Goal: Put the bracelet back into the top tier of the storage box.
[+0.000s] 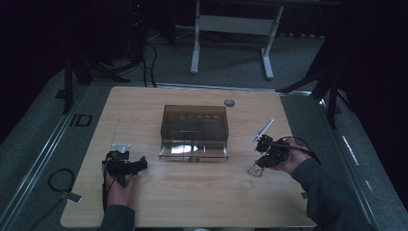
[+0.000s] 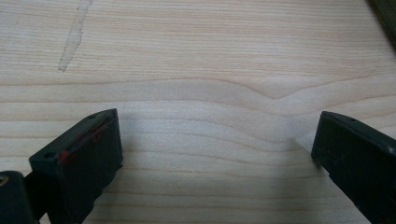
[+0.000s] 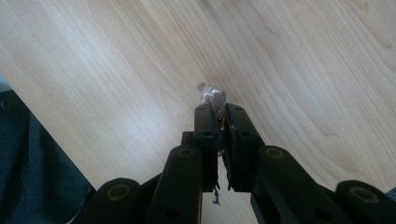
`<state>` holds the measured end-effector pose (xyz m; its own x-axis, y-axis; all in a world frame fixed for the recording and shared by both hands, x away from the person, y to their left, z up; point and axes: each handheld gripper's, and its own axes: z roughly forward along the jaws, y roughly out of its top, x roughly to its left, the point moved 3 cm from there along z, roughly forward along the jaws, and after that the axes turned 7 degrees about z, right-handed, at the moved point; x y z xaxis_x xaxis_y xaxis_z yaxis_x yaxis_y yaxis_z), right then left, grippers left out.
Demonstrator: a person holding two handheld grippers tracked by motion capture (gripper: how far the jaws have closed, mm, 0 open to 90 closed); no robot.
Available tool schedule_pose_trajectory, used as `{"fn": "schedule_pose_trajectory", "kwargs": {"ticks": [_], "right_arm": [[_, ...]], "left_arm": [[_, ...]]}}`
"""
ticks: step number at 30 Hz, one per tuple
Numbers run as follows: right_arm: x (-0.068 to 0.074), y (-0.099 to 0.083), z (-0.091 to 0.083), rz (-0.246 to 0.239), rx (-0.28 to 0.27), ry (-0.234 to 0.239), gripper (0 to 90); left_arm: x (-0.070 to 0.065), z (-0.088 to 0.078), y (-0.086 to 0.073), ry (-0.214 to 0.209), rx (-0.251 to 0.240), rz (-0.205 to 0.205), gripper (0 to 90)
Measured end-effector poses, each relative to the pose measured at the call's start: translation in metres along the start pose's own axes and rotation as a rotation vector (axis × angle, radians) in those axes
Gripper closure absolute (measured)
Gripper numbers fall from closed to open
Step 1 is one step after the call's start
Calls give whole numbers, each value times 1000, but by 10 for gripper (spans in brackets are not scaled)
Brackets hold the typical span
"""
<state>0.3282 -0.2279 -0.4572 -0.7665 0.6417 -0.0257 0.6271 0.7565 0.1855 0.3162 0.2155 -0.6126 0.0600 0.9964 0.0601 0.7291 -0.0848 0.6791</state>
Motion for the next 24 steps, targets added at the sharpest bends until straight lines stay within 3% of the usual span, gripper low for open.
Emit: {"fn": "schedule_pose_trajectory", "kwargs": {"ticks": [24], "right_arm": [[-4, 15, -17, -23, -6, -6, 844]], "left_arm": [[0, 0, 0, 0, -3, -3, 19]]}}
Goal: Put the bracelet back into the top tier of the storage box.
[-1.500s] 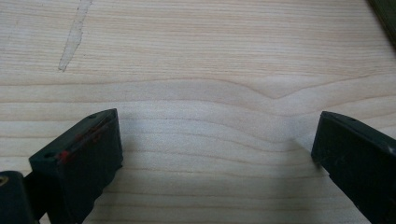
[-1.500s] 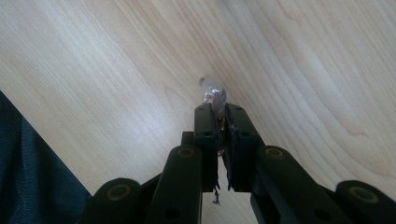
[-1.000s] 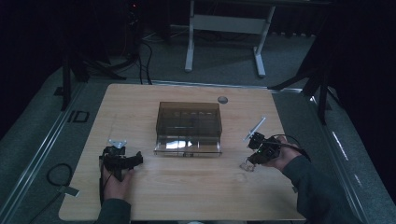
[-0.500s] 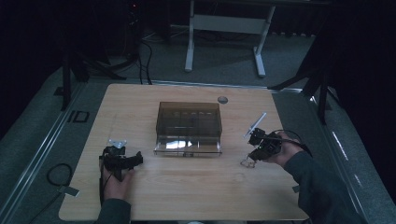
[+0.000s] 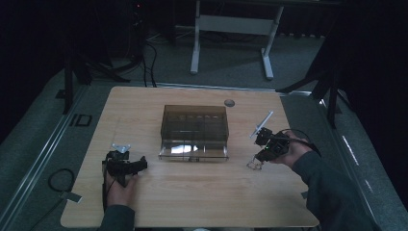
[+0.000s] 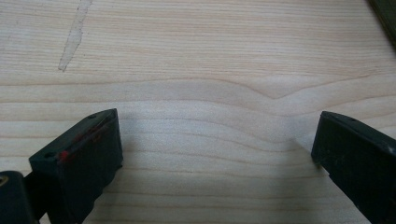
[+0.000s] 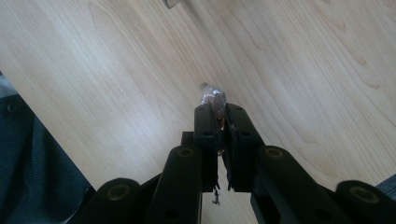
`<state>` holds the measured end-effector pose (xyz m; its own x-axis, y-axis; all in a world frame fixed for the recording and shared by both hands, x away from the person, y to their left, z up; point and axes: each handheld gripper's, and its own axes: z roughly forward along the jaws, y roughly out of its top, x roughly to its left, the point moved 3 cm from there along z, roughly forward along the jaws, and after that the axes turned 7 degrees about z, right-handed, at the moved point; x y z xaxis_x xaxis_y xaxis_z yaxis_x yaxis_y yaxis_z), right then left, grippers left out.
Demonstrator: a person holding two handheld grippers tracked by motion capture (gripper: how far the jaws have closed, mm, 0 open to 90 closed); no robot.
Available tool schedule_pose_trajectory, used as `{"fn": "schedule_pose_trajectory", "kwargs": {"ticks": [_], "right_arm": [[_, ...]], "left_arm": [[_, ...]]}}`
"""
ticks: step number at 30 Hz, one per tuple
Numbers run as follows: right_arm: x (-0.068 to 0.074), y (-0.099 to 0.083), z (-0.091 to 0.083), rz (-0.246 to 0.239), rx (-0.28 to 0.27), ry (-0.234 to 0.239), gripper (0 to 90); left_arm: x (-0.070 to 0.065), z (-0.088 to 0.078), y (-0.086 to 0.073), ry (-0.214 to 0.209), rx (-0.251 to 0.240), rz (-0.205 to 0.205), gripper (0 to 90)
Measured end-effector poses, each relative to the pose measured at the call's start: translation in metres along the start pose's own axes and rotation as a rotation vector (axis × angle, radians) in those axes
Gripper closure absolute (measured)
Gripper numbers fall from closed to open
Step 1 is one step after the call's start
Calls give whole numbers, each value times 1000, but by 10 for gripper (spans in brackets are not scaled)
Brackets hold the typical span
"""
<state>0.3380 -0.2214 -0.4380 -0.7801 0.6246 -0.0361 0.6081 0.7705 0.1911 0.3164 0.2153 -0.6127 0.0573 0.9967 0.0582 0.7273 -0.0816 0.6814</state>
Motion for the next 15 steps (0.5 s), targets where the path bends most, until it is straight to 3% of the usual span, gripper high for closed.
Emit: {"fn": "schedule_pose_trajectory", "kwargs": {"ticks": [15], "right_arm": [[-3, 9, -12, -4, -16, -1, 844]], "left_arm": [[0, 0, 0, 0, 3, 5, 19]]}}
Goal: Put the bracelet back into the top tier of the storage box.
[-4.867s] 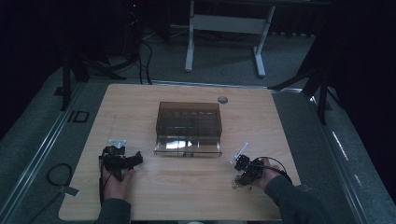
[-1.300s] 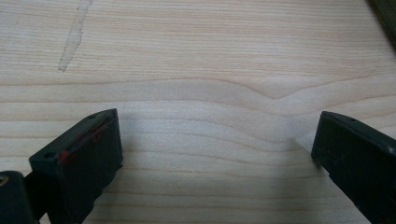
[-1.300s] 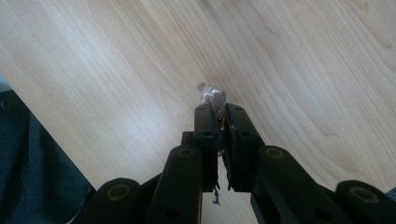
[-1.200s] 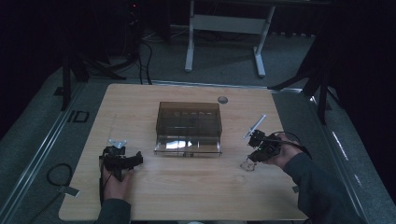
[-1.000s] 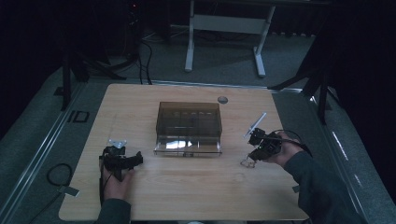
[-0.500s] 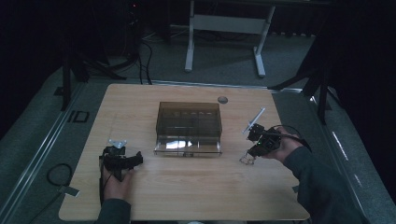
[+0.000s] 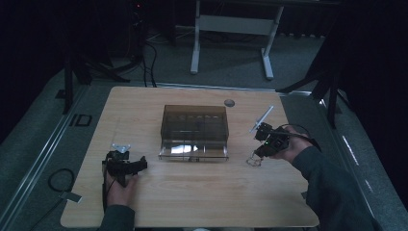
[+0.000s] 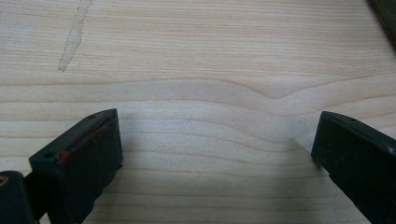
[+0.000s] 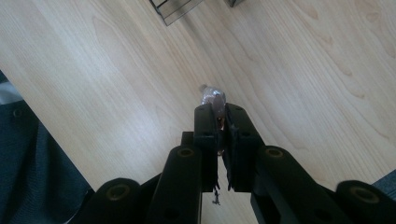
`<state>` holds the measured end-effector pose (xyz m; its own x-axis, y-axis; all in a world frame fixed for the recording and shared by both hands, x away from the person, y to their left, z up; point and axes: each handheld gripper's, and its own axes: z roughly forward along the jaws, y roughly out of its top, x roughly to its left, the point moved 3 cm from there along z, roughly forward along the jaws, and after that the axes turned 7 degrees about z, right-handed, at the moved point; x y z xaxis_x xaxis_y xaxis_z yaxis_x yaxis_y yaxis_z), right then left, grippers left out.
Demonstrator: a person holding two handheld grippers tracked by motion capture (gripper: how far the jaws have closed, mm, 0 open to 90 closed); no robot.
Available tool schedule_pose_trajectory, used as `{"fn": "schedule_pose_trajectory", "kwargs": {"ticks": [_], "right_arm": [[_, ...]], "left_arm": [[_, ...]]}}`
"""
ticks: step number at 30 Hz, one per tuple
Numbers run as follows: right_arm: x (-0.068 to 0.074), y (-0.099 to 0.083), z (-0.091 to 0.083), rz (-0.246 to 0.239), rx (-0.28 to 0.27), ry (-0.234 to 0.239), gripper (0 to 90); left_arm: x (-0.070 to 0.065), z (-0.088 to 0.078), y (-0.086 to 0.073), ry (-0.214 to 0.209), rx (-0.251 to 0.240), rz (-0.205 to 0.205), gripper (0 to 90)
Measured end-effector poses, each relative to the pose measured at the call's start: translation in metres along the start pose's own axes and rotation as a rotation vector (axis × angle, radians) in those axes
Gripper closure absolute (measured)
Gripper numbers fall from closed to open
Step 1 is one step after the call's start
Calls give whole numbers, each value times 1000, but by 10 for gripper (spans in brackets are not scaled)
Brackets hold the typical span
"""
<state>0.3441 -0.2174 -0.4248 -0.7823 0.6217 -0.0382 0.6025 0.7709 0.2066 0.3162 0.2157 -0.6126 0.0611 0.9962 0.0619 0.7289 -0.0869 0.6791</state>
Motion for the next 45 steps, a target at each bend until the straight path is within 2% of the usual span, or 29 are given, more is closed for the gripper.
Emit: {"fn": "schedule_pose_trajectory", "kwargs": {"ticks": [45], "right_arm": [[0, 24, -27, -30, -48, -7, 844]], "left_arm": [[0, 0, 0, -1, 0, -3, 19]]}}
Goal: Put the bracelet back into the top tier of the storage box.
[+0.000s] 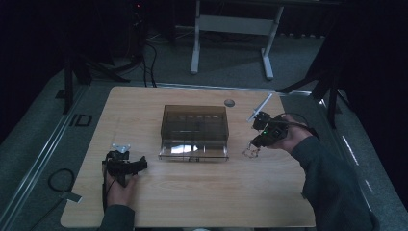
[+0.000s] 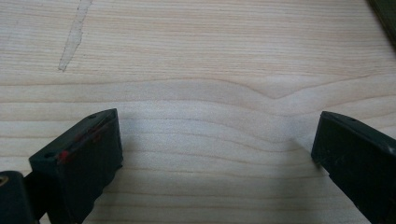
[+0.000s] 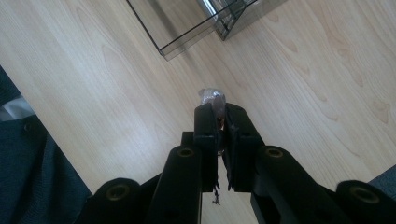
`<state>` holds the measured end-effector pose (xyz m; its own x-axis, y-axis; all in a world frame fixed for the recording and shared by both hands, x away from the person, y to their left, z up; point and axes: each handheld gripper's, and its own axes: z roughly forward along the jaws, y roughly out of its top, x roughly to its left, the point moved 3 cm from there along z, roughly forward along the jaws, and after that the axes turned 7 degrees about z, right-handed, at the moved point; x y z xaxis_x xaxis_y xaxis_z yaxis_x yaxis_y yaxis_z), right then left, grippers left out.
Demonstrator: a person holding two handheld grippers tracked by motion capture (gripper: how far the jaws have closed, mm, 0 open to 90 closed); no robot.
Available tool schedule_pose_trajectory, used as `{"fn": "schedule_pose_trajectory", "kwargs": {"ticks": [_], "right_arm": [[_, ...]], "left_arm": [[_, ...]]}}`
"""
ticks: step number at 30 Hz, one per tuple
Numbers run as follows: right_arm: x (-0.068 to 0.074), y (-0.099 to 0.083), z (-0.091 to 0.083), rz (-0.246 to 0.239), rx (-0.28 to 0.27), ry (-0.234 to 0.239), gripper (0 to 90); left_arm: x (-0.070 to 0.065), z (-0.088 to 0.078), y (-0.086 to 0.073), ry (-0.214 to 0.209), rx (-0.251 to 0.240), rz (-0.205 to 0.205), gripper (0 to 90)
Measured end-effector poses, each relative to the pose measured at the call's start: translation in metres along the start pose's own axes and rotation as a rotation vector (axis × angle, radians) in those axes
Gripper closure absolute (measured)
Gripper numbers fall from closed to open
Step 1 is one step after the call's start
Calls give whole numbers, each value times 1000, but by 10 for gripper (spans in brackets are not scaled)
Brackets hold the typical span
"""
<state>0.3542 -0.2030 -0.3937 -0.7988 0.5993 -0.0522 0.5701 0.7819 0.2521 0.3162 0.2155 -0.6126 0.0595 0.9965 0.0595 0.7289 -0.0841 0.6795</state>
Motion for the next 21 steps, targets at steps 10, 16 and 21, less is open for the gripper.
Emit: {"fn": "schedule_pose_trajectory", "kwargs": {"ticks": [10, 16, 21], "right_arm": [[2, 7, -6, -9, -13, -2, 844], [3, 12, -8, -17, -19, 0, 844], [4, 15, -9, -20, -22, 1, 844]], "left_arm": [[0, 0, 0, 1, -3, -3, 19], [0, 0, 0, 0, -2, -1, 18], [0, 0, 0, 1, -2, 0, 18]]}}
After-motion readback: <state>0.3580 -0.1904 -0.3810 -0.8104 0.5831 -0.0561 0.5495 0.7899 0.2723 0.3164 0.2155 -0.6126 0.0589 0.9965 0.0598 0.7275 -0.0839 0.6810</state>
